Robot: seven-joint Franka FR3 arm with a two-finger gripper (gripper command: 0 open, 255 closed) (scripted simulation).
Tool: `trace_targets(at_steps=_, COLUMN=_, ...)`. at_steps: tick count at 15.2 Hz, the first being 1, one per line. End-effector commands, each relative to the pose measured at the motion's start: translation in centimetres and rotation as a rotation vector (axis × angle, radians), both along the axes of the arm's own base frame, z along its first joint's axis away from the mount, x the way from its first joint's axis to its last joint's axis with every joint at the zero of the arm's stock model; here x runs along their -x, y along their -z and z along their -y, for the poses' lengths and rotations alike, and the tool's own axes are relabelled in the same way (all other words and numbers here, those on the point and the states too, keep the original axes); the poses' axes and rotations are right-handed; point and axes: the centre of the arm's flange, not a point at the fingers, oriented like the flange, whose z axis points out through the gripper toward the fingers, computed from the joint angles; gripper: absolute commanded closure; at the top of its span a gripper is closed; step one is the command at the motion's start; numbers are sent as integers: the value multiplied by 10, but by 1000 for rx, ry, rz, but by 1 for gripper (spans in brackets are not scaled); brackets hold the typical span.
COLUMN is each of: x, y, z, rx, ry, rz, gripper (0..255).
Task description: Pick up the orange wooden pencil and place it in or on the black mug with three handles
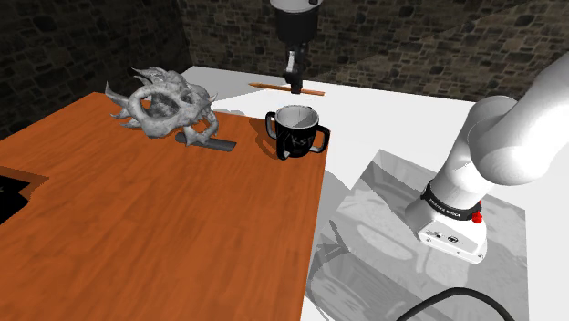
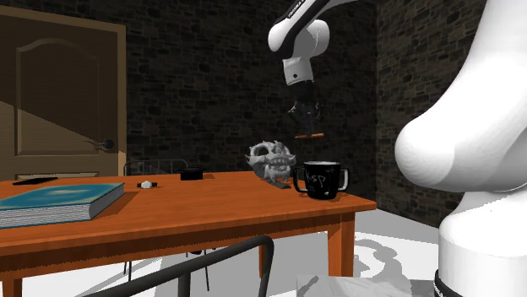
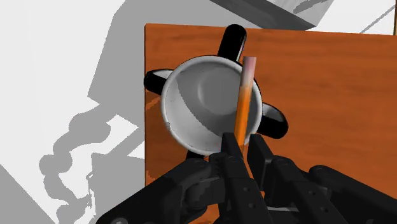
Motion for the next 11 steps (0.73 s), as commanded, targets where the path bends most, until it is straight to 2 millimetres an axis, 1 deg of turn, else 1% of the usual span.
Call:
trace_targets(at_steps=1, x=4, y=-1, z=27, rx=-1, ry=-1, rz=0, gripper=255)
trace_targets(at_steps=2, x=8, y=-2, z=48, rx=-1, ry=-1, rz=0, gripper=255)
trace_targets(at_steps=11, x=8, y=45, z=48, rx=-1, ry=-1, rz=0, gripper=255)
